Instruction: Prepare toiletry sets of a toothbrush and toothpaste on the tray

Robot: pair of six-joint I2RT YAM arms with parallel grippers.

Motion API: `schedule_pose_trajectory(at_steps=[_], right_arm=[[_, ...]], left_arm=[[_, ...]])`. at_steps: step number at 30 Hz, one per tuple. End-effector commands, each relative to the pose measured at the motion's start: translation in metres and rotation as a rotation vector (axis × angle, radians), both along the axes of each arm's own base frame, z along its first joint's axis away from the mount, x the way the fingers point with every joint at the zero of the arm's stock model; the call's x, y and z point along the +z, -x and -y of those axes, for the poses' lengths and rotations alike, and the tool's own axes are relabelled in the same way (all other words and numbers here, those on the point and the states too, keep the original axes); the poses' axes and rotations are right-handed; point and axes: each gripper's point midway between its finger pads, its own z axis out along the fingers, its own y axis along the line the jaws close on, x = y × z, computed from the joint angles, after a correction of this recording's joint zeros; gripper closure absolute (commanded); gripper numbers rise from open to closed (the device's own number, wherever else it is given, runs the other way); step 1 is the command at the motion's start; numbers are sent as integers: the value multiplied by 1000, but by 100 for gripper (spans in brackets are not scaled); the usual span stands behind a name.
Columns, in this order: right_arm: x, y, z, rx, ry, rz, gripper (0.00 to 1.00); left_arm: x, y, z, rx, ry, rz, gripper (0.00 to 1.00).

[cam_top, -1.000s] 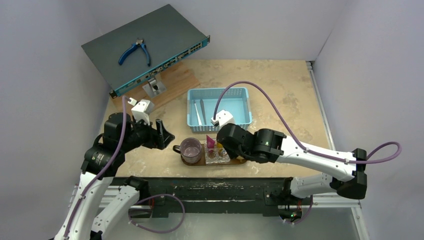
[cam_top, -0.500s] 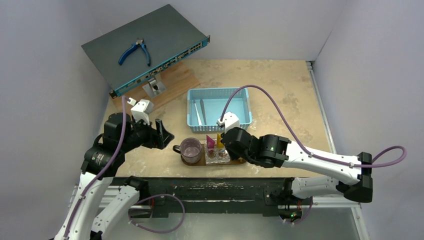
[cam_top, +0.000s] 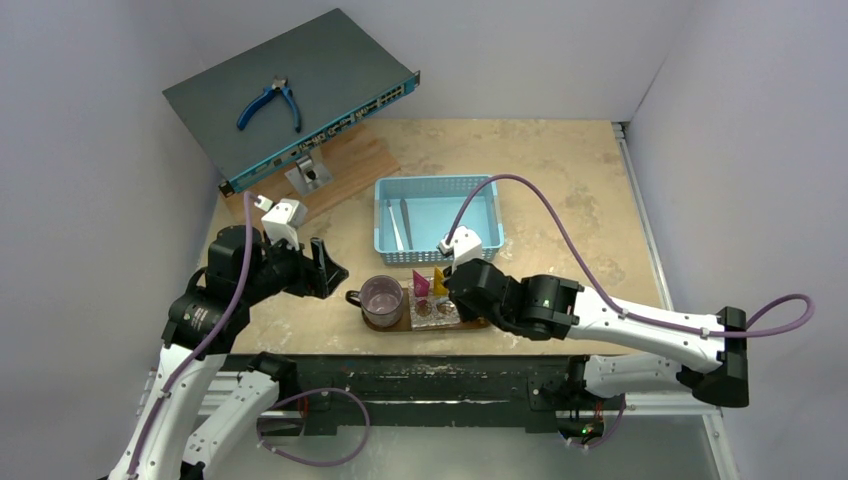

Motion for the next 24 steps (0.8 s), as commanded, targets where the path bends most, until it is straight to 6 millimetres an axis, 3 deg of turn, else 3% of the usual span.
schedule_pose_trajectory(at_steps=[1, 6, 18, 24], right_arm=[[9, -2, -7, -28, -75, 28, 100], [4, 0, -8, -25, -67, 26, 100], [9, 6, -8, 2, -60, 35, 73], [13, 7, -8, 6, -63, 41, 70]], left_arm=[[4, -5, 0, -5, -8, 45, 27], [3, -5, 0, -5, -10, 41, 27], [2, -5, 0, -6, -9, 39, 27], [2, -5, 0, -7, -9, 40, 27]])
